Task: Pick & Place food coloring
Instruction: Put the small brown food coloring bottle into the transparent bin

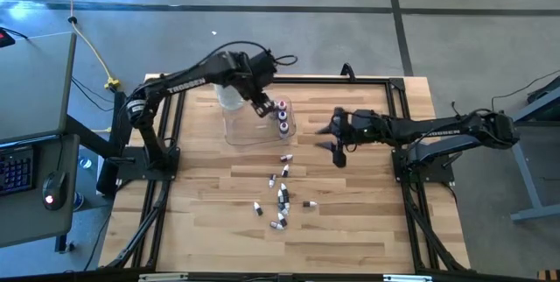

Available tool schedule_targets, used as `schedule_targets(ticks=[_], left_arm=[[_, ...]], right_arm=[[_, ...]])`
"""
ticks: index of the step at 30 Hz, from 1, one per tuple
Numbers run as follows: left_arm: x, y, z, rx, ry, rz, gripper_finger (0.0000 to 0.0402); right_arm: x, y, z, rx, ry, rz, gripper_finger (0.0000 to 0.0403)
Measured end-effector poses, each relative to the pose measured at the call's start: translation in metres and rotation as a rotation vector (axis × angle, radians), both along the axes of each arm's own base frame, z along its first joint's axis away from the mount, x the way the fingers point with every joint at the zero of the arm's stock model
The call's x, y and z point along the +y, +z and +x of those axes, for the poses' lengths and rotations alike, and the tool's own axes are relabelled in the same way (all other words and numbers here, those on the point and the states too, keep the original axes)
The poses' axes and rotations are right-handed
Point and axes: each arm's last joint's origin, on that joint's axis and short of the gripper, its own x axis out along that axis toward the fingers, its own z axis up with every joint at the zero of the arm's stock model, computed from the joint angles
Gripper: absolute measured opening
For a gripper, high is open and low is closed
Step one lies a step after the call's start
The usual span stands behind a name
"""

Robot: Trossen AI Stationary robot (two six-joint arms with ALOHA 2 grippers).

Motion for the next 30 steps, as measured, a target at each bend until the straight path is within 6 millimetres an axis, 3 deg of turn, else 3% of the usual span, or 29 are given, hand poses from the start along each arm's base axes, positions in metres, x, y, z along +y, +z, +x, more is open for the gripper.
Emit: schedule_targets(ticks=[4,7,13,17,21,25,30], left_arm=[[-0.014,0.037,-0.023,0.079,0.020,-0.024,0.0156],[-0.032,0.057,-0.040,0.103,0.040,0.069,0.0156],[-0.084,0.073,-0.077,0.086,0.047,0.250,0.0156],[-0.116,0.057,-0.094,-0.002,0.081,0.292,0.0156],[-0.146,0.021,-0.096,-0.108,0.006,0.286,0.0156],[-0.168,-0.011,-0.095,-0.210,-0.066,0.269,0.0156],[-0.186,-0.034,-0.098,-0.264,-0.051,0.236,0.0156]], right_arm=[[0.008,-0.013,0.009,0.045,0.103,0.068,0.0181],[0.018,-0.026,0.024,0.040,0.160,0.051,0.0181],[0.047,-0.048,0.043,0.012,0.368,-0.086,0.0181],[0.061,-0.050,0.045,0.008,0.374,-0.028,0.0181],[0.087,-0.055,0.038,0.079,0.385,0.104,0.0180],[0.117,-0.066,0.034,0.109,0.395,0.024,0.0180],[0.140,-0.087,0.036,0.104,0.294,-0.033,0.0180]])
